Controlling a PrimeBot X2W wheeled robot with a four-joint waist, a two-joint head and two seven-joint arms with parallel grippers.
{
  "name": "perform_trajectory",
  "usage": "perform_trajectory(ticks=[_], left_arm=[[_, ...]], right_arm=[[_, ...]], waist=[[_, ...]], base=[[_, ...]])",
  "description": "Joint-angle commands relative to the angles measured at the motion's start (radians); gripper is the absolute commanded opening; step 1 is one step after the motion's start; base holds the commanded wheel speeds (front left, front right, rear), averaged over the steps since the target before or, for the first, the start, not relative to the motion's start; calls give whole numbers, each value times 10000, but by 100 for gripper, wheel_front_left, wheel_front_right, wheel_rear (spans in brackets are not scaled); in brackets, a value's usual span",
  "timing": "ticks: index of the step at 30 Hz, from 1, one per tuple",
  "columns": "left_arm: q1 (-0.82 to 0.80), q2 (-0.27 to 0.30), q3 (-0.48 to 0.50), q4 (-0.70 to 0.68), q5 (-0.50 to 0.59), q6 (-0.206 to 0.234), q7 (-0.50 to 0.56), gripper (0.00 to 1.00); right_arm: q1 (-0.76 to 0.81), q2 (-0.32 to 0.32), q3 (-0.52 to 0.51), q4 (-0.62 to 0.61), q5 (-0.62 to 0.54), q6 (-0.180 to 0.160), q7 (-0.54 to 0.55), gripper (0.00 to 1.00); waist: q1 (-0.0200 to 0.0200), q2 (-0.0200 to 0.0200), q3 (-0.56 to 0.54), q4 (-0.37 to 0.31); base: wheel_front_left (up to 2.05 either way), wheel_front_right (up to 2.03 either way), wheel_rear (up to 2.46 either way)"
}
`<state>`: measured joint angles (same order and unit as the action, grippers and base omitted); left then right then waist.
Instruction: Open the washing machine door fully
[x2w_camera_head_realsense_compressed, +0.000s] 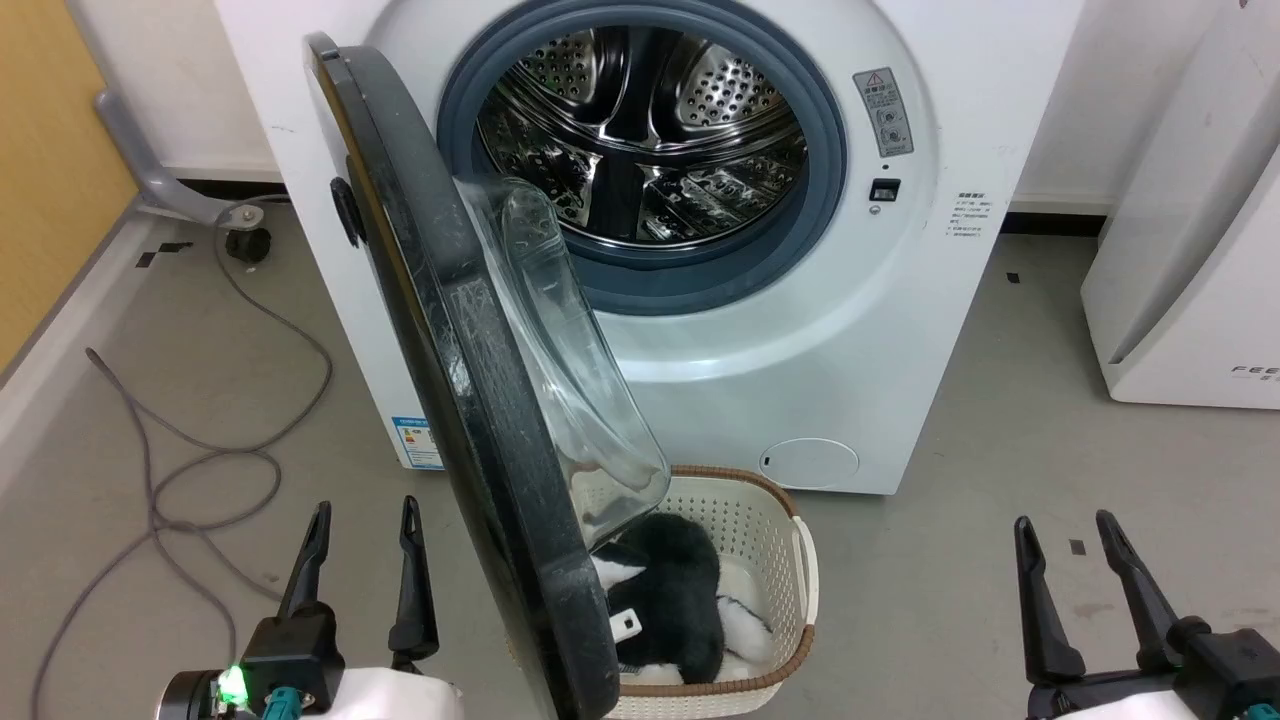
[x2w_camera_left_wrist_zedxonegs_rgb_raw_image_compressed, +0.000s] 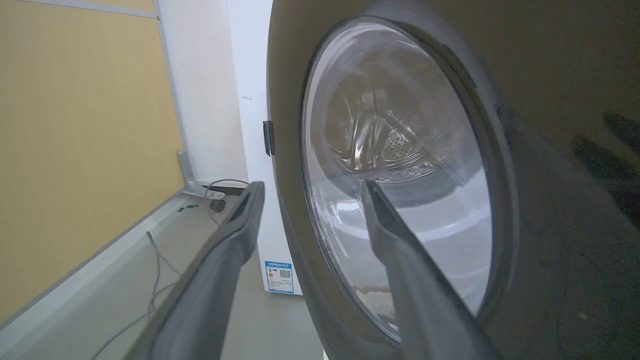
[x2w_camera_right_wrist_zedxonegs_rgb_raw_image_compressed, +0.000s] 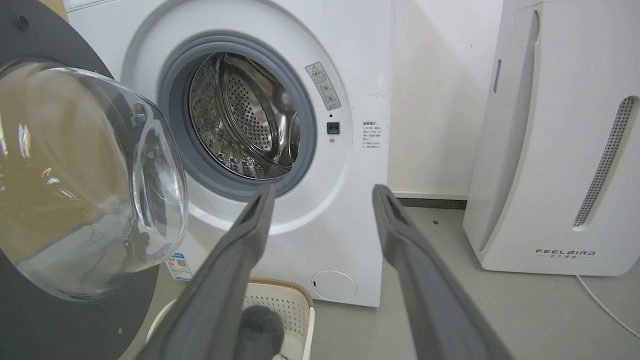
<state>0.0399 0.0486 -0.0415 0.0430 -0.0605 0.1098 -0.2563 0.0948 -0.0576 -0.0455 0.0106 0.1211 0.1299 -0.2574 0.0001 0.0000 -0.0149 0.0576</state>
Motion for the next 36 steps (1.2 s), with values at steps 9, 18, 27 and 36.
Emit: perform_trajectory(ticks=[9, 18, 27, 36], left_arm=[[-13, 16, 221, -52, -23, -59, -55, 0], [-707, 23, 818, -1397, -54, -296, -55, 0], [-1429, 19, 395, -3201, 163, -545, -55, 0], [-1736, 18, -820, -4158, 218, -788, -55, 0]], right_arm=[[96, 72, 28, 148, -101, 8, -43, 100], [28, 73, -54, 19, -135, 8, -43, 100], [22, 73, 11, -2, -207, 8, -43, 100], [-11, 73, 26, 46, -251, 8, -43, 100]], waist=[[-1, 0, -18, 79], [-1, 0, 51, 249], [-1, 0, 56, 353], [-1, 0, 38, 290]], base=[[0, 0, 0], [0, 0, 0], [0, 0, 0], [0, 0, 0]])
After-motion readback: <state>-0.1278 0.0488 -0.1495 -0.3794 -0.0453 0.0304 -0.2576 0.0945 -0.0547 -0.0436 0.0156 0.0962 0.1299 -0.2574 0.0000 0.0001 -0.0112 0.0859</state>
